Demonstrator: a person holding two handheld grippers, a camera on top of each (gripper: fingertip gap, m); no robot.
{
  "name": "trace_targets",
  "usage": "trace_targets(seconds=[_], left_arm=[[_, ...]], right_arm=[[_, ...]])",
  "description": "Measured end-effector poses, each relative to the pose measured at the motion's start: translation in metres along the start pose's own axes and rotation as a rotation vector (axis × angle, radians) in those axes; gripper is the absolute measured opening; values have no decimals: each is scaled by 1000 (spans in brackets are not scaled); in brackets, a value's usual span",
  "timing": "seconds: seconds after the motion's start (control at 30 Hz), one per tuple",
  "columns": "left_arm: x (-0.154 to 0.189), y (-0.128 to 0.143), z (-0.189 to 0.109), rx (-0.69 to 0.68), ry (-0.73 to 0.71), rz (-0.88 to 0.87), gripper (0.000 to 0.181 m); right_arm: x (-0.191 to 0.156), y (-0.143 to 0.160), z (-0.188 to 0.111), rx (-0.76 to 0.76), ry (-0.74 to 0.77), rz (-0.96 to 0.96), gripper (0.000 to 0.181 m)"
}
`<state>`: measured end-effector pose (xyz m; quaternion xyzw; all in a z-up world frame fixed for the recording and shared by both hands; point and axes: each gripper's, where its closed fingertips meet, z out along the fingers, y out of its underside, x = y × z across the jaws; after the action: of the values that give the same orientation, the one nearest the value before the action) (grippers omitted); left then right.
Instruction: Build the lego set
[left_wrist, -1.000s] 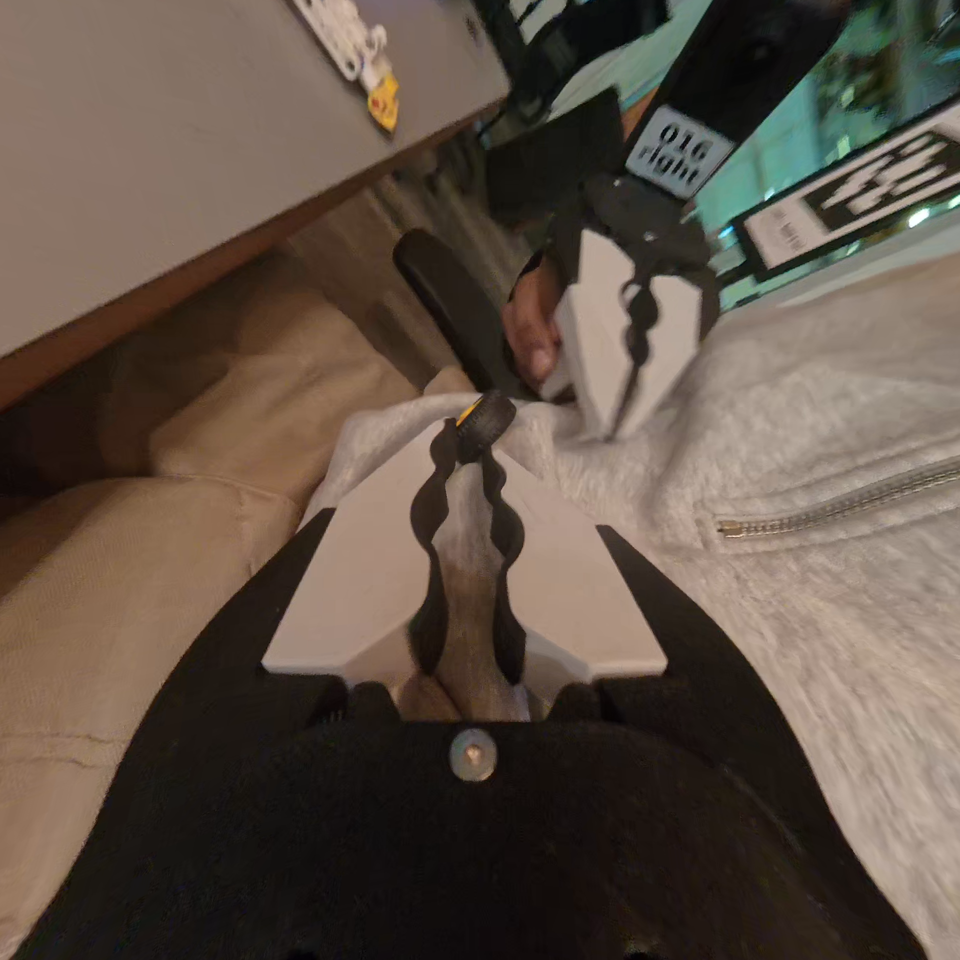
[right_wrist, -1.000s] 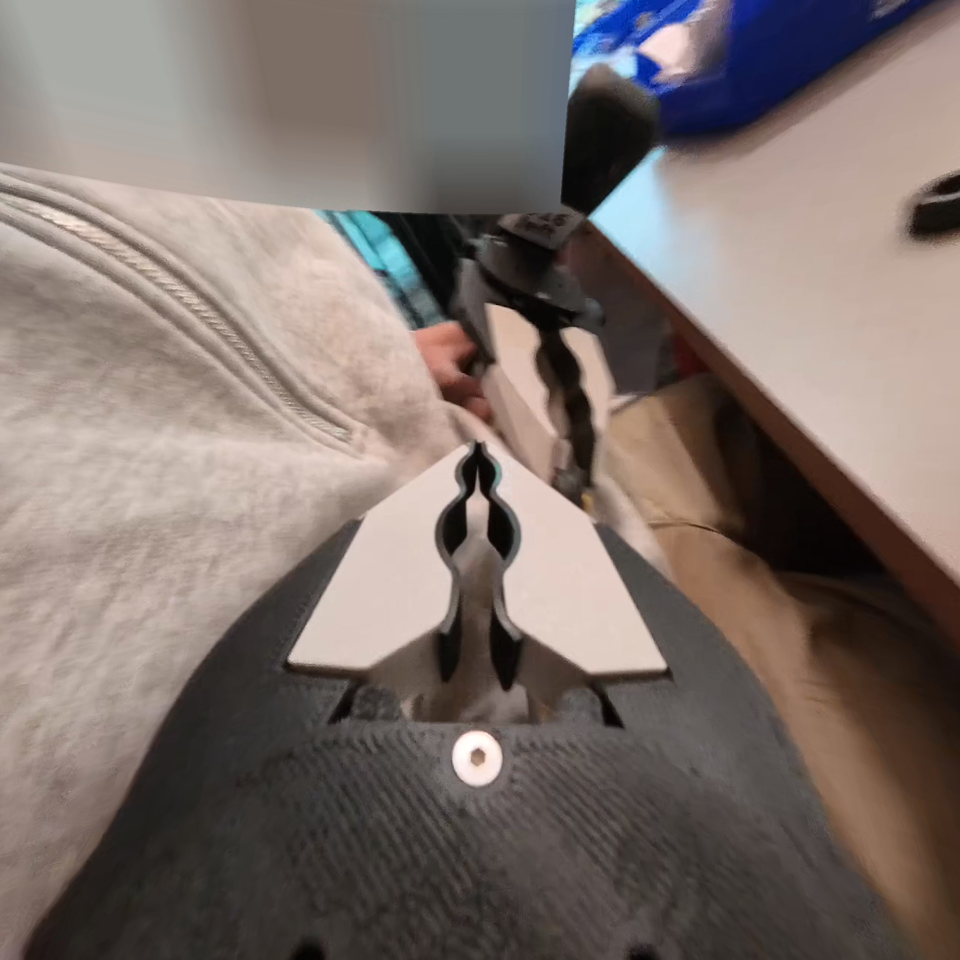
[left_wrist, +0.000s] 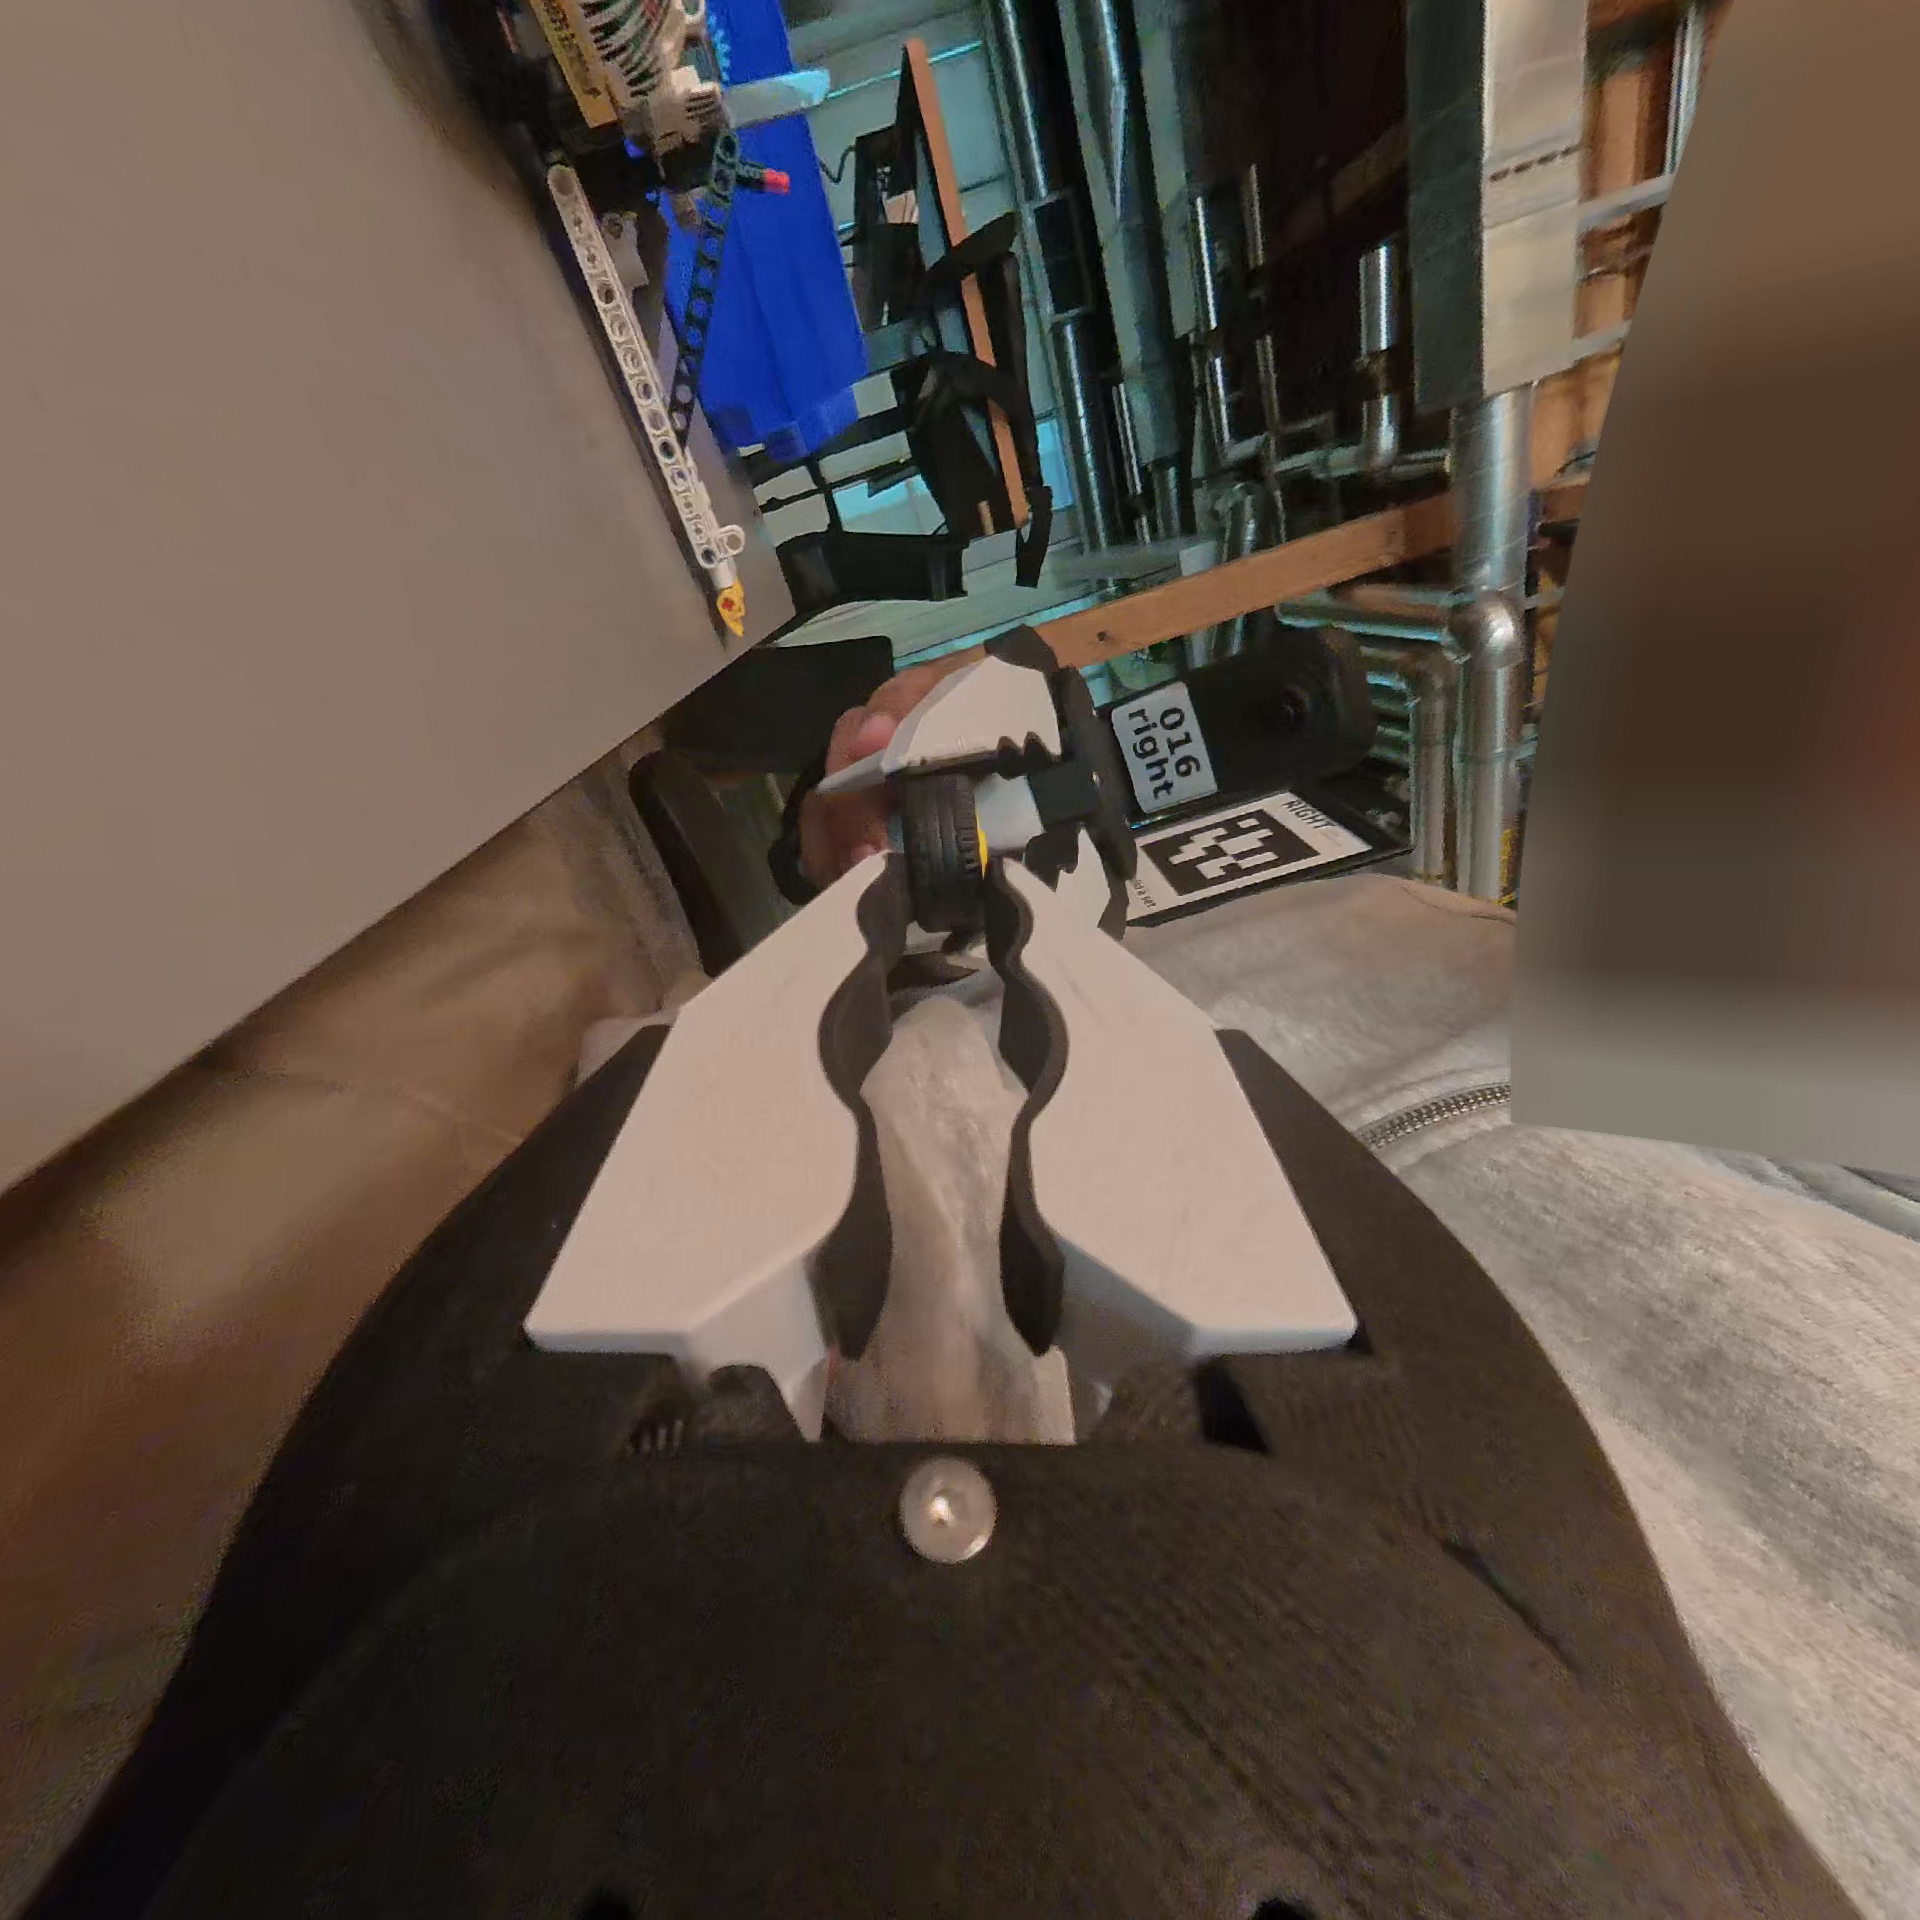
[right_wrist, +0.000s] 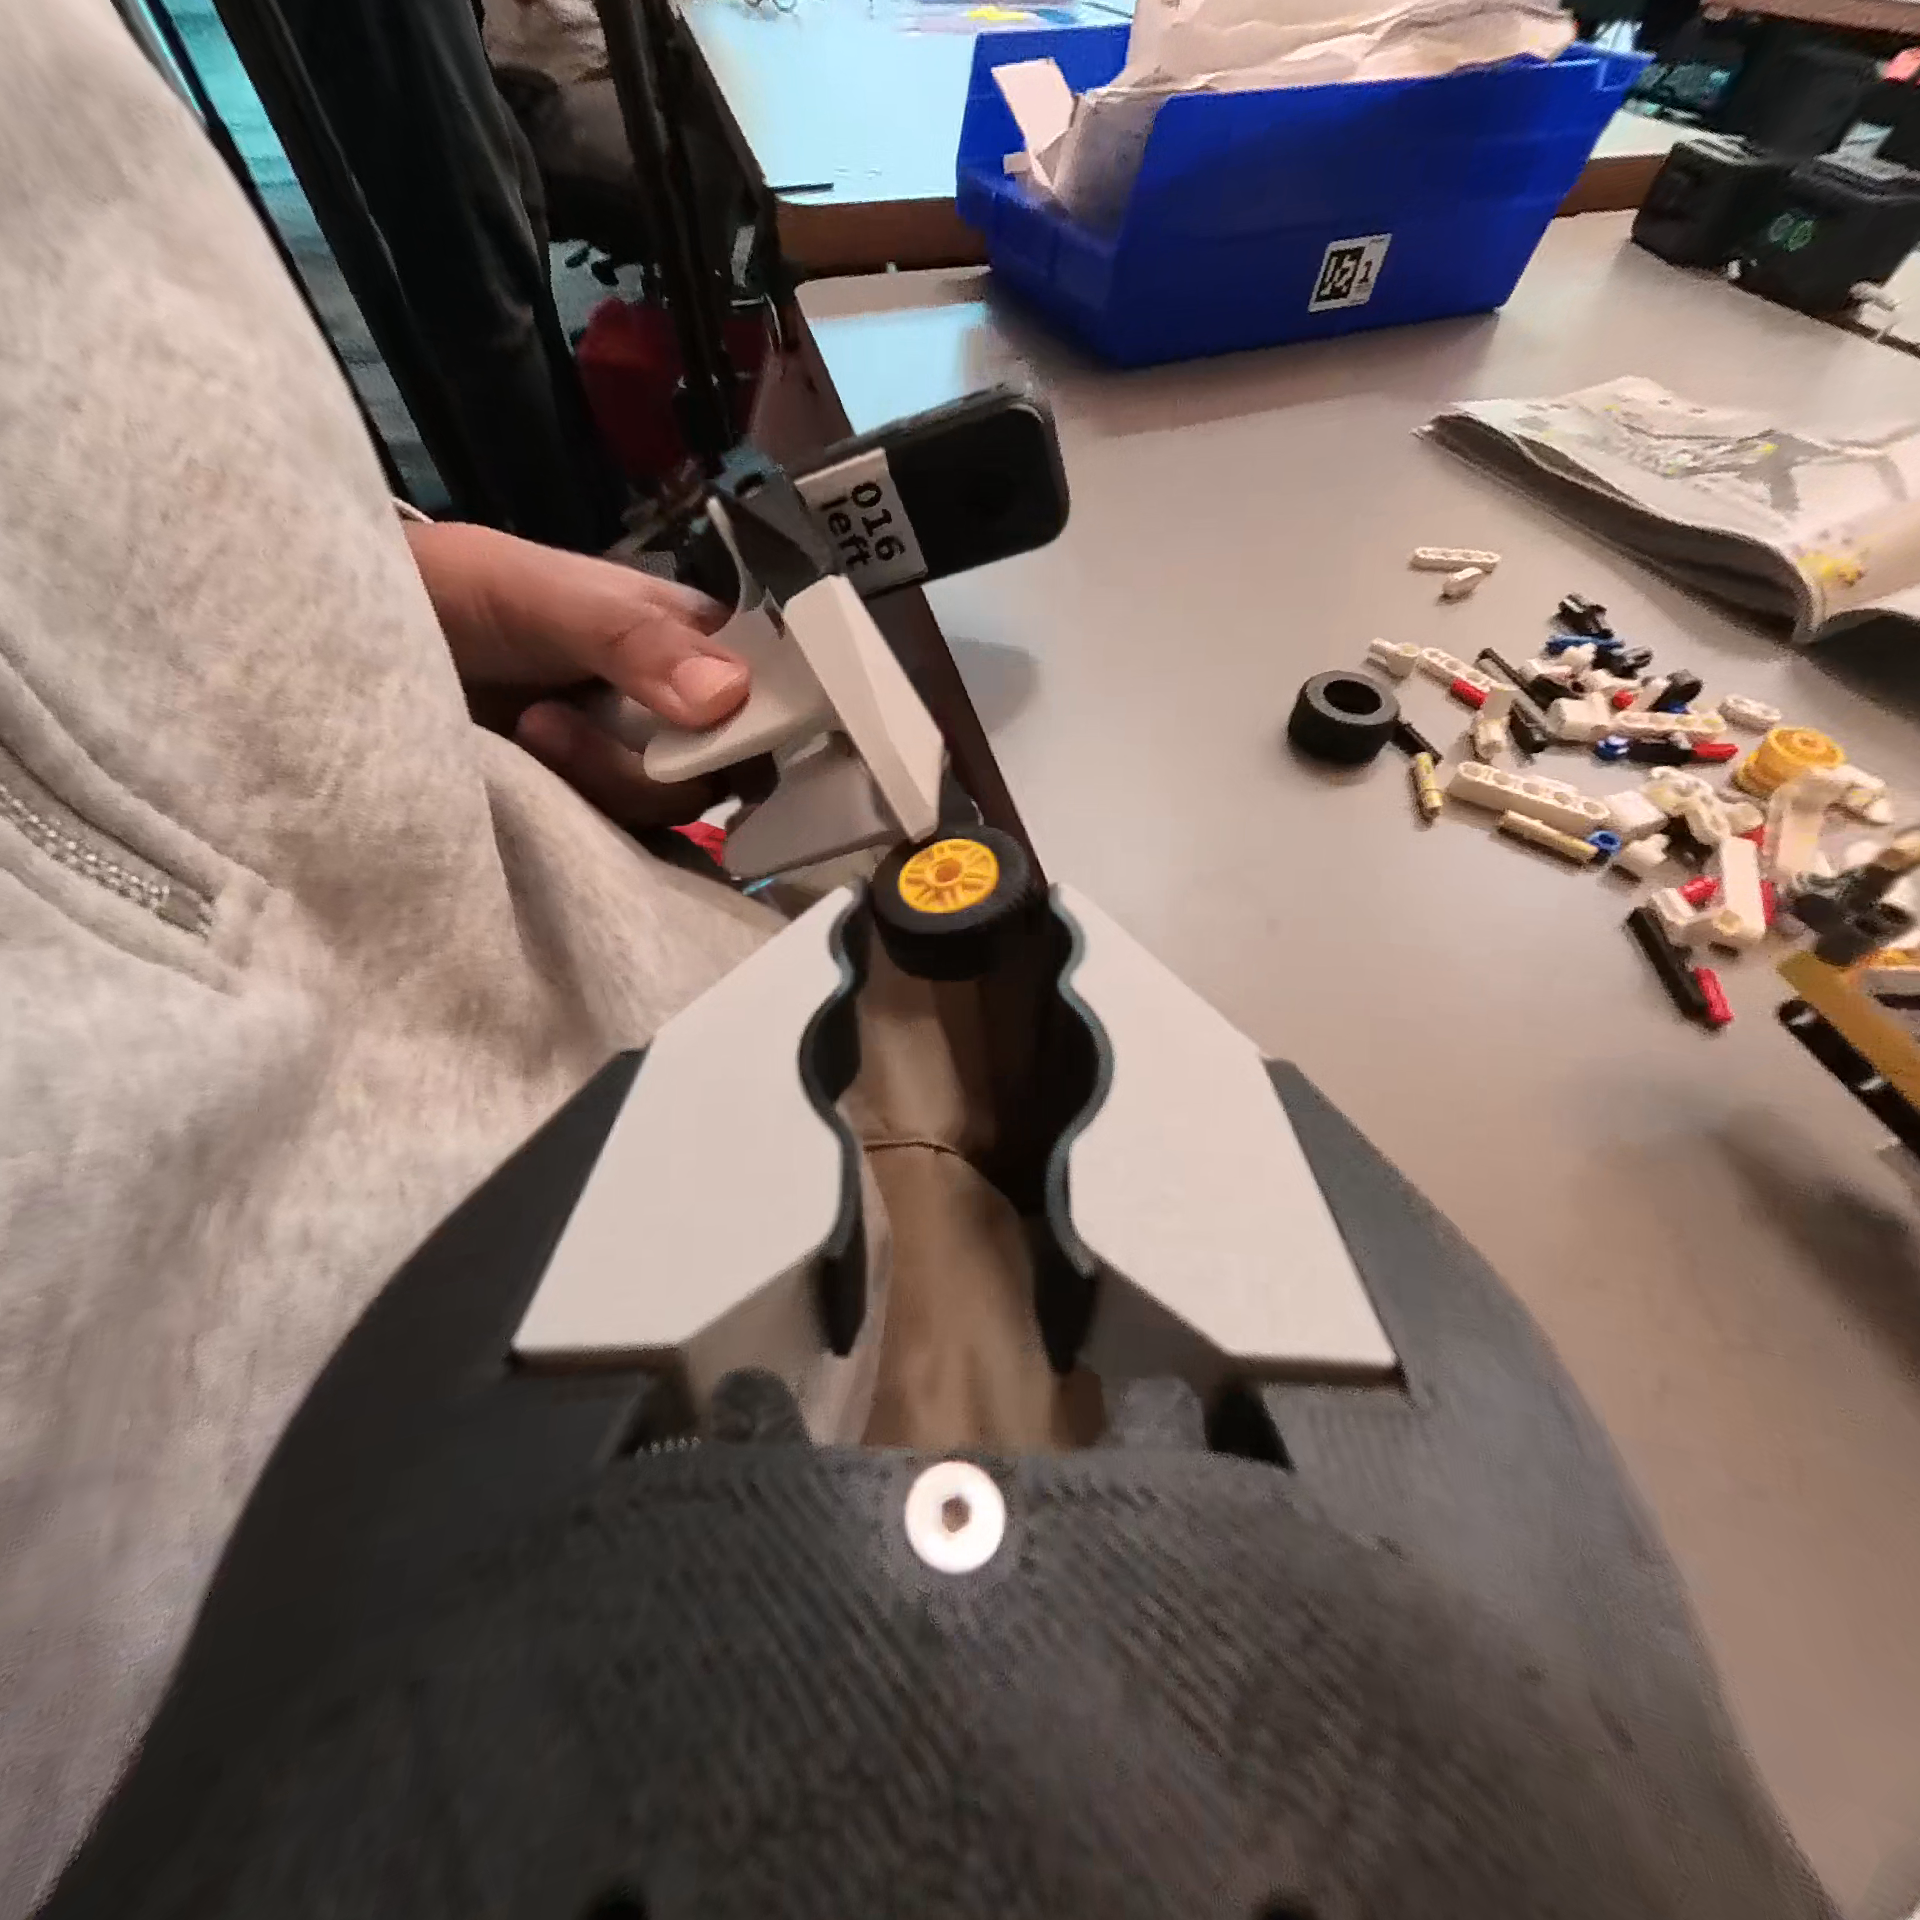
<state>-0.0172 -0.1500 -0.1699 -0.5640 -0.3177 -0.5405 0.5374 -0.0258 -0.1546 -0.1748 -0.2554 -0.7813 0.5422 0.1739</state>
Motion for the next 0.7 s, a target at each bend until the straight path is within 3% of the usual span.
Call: trace_targets(seconds=[0.23,0.33,0.47,0.57,0.63,0.7], left_arm=[[9,-4,-3,40,32,40,19],[10,-7,-3,57,-59,181,34],[15,6,7,-35,-134,312,36],[17,10,13,-29,-65,208,30],[24,6,12,28,56,84,15],[34,5,11,48,199,-62,15]], right_arm=[[-2,-9,-1,26,-7,43,29],[0,-12,-5,19,10,72,29],[0,-7,-7,-54,78,10,30],[-7,-11,-6,-50,104,-67,30],[-14,-18,-6,3,98,-88,30],[-18,-27,-8,81,93,-80,30]])
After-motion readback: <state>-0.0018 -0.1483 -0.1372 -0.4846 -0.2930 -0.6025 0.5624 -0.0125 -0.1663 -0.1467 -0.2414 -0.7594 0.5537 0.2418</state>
